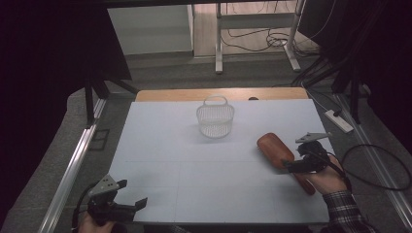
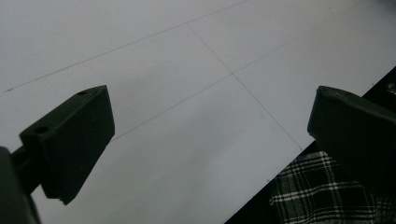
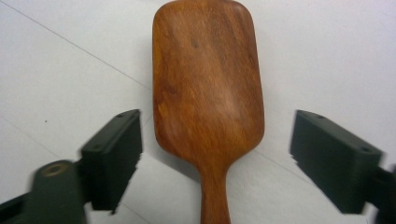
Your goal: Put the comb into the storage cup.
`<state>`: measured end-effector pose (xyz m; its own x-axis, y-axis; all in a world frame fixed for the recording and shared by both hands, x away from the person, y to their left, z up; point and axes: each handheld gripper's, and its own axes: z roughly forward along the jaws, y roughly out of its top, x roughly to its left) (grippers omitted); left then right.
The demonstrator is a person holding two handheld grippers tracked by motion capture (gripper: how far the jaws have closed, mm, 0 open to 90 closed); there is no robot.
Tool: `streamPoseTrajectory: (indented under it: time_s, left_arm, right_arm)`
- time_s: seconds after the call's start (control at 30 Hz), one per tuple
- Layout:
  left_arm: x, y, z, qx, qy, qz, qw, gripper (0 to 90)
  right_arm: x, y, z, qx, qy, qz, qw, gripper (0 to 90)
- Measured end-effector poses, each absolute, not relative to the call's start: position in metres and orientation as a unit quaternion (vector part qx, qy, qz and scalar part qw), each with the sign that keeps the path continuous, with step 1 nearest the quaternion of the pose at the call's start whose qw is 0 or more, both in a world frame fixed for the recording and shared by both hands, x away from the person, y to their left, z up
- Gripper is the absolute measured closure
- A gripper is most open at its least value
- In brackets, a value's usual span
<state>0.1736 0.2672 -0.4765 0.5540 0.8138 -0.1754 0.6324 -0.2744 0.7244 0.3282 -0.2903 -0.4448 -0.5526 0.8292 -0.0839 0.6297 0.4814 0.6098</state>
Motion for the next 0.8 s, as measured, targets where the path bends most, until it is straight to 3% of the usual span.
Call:
streamPoseTrajectory:
  time_s: [0.5, 0.8]
  left_arm:
    - [0.174, 0.267, -0.476, 0.790, 0.457, 0.116, 0.391, 1.4]
    - [0.174, 0.267, -0.477, 0.791, 0.457, 0.115, 0.391, 1.4]
  right_arm:
    - [0.306, -0.310, -0.444, 0.456, 0.821, 0.302, 0.161, 0.2]
    - [0.300, -0.311, -0.447, 0.458, 0.821, 0.308, 0.144, 0.0]
